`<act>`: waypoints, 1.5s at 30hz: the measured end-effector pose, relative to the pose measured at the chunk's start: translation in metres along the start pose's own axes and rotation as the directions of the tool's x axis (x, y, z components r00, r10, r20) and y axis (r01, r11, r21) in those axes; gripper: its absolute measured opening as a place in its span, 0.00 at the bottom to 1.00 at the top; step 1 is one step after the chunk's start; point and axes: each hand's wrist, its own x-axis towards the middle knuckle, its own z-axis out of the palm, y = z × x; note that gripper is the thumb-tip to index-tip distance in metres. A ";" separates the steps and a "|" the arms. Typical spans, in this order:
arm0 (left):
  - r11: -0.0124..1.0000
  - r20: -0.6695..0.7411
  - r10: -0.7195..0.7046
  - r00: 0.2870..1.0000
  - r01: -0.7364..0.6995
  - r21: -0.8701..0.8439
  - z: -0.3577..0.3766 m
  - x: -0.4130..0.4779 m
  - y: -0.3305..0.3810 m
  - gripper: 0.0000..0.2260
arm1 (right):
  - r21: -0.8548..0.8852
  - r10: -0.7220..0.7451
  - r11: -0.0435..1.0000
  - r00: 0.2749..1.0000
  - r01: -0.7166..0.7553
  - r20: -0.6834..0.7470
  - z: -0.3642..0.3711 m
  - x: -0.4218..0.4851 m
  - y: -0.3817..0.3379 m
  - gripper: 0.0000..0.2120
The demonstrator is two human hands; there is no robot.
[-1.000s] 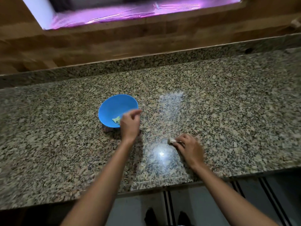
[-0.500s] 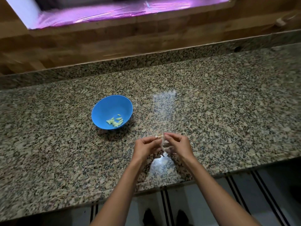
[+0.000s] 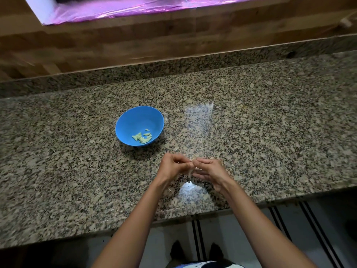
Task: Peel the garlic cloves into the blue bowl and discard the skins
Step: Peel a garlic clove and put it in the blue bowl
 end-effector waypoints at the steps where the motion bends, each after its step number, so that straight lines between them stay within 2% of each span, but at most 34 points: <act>1: 0.999 0.009 -0.015 1.000 0.016 -0.048 0.000 -0.001 -0.001 0.04 | 0.007 0.004 1.000 1.000 -0.004 0.004 0.002 -0.001 0.000 0.04; 5: 0.987 -0.014 -0.046 0.999 0.043 -0.153 0.002 -0.003 -0.002 0.02 | 0.028 -0.009 1.000 1.000 0.010 -0.030 0.008 0.003 0.003 0.07; 9: 0.985 -0.048 -0.097 0.994 0.089 -0.148 0.000 -0.002 -0.005 0.05 | -0.071 -0.055 0.996 0.988 0.045 -0.145 0.013 0.012 0.007 0.09; 10: 0.979 -0.056 -0.125 0.991 0.114 -0.168 -0.003 -0.002 -0.006 0.06 | -0.162 -0.097 0.985 0.978 0.067 -0.183 0.011 0.014 0.008 0.09; 11: 0.971 -0.074 -0.161 0.984 0.144 -0.190 -0.007 0.000 -0.009 0.06 | -0.321 -0.166 0.943 0.962 0.090 -0.218 0.008 0.016 0.008 0.10; 12: 0.965 -0.095 -0.190 0.977 0.169 -0.198 -0.010 0.000 -0.011 0.06 | -0.504 -0.246 0.858 0.940 0.097 -0.238 0.004 0.017 0.007 0.10; 14: 0.981 -0.169 -0.189 0.967 0.176 -0.086 -0.014 0.003 -0.020 0.06 | -0.759 -0.391 0.645 0.891 0.086 -0.231 -0.004 0.018 0.005 0.10; 17: 0.954 -0.249 -0.012 0.968 0.086 0.288 -0.012 0.008 -0.031 0.05 | -0.881 -0.477 0.466 0.861 0.080 -0.175 -0.010 0.018 0.005 0.14; 19: 0.930 -0.212 0.044 0.976 0.037 0.366 -0.009 0.007 -0.031 0.08 | -0.923 -0.504 0.379 0.851 0.061 -0.150 -0.012 0.020 0.007 0.15; 22: 0.915 -0.134 0.045 0.990 0.013 0.404 -0.004 0.005 -0.031 0.12 | -0.963 -0.524 0.267 0.844 0.036 -0.114 -0.011 0.018 0.011 0.21; 24: 0.918 -0.144 0.053 0.988 0.009 0.396 -0.004 0.003 -0.031 0.12 | -0.960 -0.619 0.259 0.781 0.107 -0.080 -0.004 0.015 0.015 0.20; 26: 0.946 -0.172 0.058 0.983 0.000 0.323 -0.005 0.001 -0.030 0.07 | -0.900 -0.694 0.353 0.717 0.256 -0.068 0.004 0.012 0.020 0.16; 27: 0.967 -0.185 0.046 0.982 0.003 0.255 -0.005 0.000 -0.029 0.05 | -0.843 -0.676 0.437 0.733 0.313 -0.078 0.009 0.012 0.021 0.14; 30: 0.999 -0.205 0.002 0.979 0.009 0.051 -0.007 -0.003 -0.022 0.09 | -0.582 -0.470 0.734 0.880 0.350 -0.064 0.016 0.014 0.022 0.11; 31: 1.000 -0.190 -0.008 0.982 0.009 0.004 -0.008 -0.005 -0.021 0.10 | -0.508 -0.410 0.796 0.911 0.330 -0.050 0.018 0.015 0.021 0.11; 33: 0.995 -0.135 -0.058 0.989 0.046 -0.089 -0.007 -0.008 -0.016 0.10 | -0.469 -0.375 0.829 0.925 0.305 -0.061 0.016 0.017 0.019 0.09; 36: 0.982 -0.087 -0.128 0.988 0.114 -0.151 -0.008 -0.010 -0.013 0.09 | -0.595 -0.448 0.743 0.888 0.306 -0.103 0.013 0.019 0.018 0.07; 39: 0.986 -0.183 -0.155 0.971 0.139 -0.095 -0.014 -0.009 -0.019 0.08 | -0.693 -0.512 0.671 0.840 0.262 -0.179 0.012 0.015 0.017 0.08; 41: 0.992 -0.273 -0.095 0.957 0.115 0.058 -0.020 -0.006 -0.028 0.06 | -0.826 -0.538 0.532 0.827 0.186 -0.161 0.008 0.010 0.019 0.09; 43: 0.948 -0.297 0.018 0.955 0.078 0.307 -0.025 -0.006 -0.034 0.05 | -0.930 -0.541 0.351 0.834 0.108 -0.108 0.005 0.007 0.023 0.10; 45: 0.871 -0.269 0.086 0.959 0.059 0.488 -0.027 -0.006 -0.033 0.05 | -0.958 -0.545 0.281 0.831 0.054 -0.114 0.003 0.007 0.027 0.09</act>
